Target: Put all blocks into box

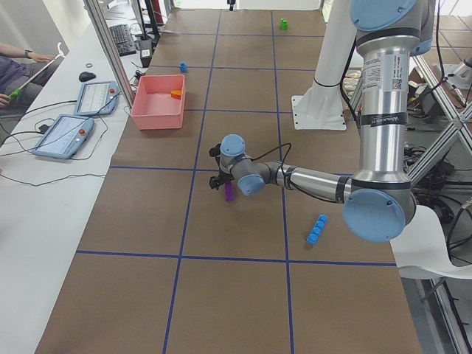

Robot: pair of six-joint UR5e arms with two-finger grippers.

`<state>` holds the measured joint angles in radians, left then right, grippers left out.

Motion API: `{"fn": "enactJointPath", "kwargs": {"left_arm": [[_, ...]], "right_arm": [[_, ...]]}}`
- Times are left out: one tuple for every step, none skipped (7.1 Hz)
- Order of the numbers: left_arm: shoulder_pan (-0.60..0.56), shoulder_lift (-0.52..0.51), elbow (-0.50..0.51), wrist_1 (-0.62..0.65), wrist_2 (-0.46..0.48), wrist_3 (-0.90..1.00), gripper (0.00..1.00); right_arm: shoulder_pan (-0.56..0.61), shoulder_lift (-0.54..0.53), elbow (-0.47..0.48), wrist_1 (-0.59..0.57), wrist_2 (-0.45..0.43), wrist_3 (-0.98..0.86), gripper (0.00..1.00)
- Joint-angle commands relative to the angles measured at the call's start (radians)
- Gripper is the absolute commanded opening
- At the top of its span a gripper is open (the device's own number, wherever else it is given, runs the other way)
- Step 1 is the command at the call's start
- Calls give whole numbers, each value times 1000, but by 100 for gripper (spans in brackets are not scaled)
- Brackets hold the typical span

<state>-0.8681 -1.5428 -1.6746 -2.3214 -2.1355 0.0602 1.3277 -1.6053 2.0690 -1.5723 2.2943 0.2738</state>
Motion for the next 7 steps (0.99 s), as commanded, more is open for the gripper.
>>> {"fn": "enactJointPath", "kwargs": {"left_arm": [[6, -11, 18, 2, 0, -2, 100], [21, -11, 22, 2, 2, 0, 98], [29, -13, 29, 4, 3, 0, 98], [34, -13, 33, 4, 2, -2, 98], [34, -13, 33, 2, 2, 0, 80], [34, -14, 32, 1, 0, 0, 44], [34, -13, 30, -6, -3, -5, 2]], "right_arm": [[1, 4, -3, 0, -1, -1, 100], [1, 5, -1, 0, -4, 1, 100], [2, 4, 0, 0, -4, 1, 100], [1, 7, 0, 0, -4, 2, 100], [1, 8, -1, 0, -6, 2, 100], [1, 7, -1, 0, -6, 2, 100], [1, 8, -3, 0, -6, 2, 100]]}}
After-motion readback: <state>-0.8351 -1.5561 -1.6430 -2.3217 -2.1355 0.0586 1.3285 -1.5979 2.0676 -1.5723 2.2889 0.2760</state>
